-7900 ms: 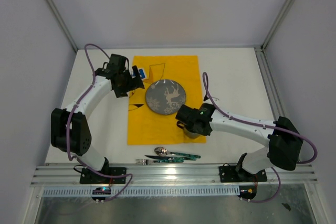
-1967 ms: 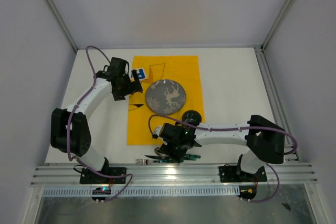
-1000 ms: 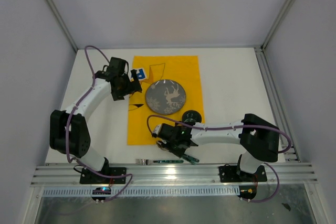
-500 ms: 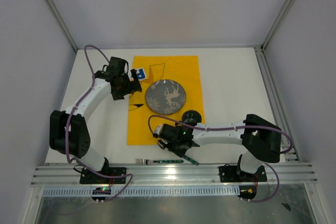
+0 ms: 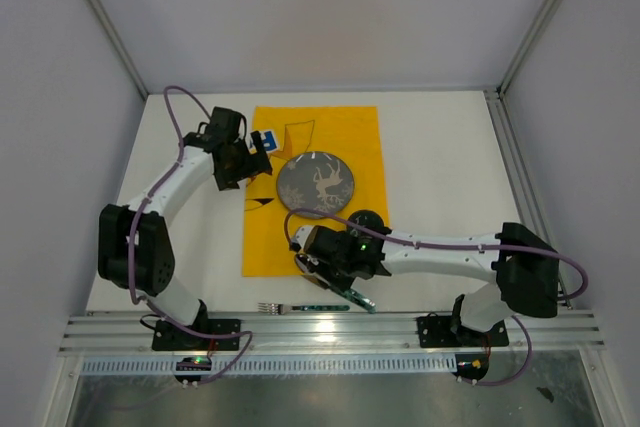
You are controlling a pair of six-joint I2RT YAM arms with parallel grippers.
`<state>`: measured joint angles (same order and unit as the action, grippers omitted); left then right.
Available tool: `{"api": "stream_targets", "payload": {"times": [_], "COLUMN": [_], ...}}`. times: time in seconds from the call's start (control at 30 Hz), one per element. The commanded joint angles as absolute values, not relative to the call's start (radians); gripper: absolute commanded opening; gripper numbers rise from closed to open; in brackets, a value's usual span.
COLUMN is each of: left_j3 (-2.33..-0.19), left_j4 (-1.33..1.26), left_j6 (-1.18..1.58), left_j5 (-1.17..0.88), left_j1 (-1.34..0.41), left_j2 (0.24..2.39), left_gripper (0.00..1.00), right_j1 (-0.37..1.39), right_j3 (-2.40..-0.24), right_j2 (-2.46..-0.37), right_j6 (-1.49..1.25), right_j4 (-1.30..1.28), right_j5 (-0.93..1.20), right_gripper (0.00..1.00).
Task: Set the dinner table for one person
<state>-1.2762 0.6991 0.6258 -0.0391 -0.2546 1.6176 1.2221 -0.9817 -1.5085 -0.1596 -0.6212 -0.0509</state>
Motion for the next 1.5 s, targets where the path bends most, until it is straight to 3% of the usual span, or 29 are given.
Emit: {"api": "stream_targets", "payload": {"times": [0.0, 0.37, 1.1, 1.3, 1.43, 1.47], "left_j3": [-1.312, -1.315, -1.371, -1.362, -1.344, -1.341], "left_j4": [0.675, 0.673, 0.716, 0.726, 0.724, 0.724], "left_j6": [0.64, 0.65, 0.643, 0.637, 0.637, 0.637], "left_j5": [-0.054, -0.048, -0.008, 0.02, 0.018, 0.017], "left_j1": [-0.252, -0.252, -0.252, -0.252, -0.252, -0.252], "left_j2": [1.624, 1.62, 1.618, 1.595, 1.582, 1.578], "left_gripper": [0.99, 0.99, 0.99, 0.99, 0.98, 0.99], "right_j1": [1.224, 1.226, 1.223, 1.198, 1.183, 1.181], "right_j3": [-1.017, -1.098, -1.552, -1.555, -1.536, -1.528], "right_j2": [-1.474, -1.531, -2.003, -2.046, -2.031, -2.023], "right_j6": [-0.15, -0.205, -0.196, -0.212, -0.215, -0.216], "right_j4": [-0.63, -0.604, -0.656, -0.64, -0.631, -0.624], "right_j5": [-0.084, -0.132, -0.144, -0.138, -0.161, -0.173], "right_gripper": [0.09, 0.09, 0.08, 0.09, 0.18, 0.24]}}
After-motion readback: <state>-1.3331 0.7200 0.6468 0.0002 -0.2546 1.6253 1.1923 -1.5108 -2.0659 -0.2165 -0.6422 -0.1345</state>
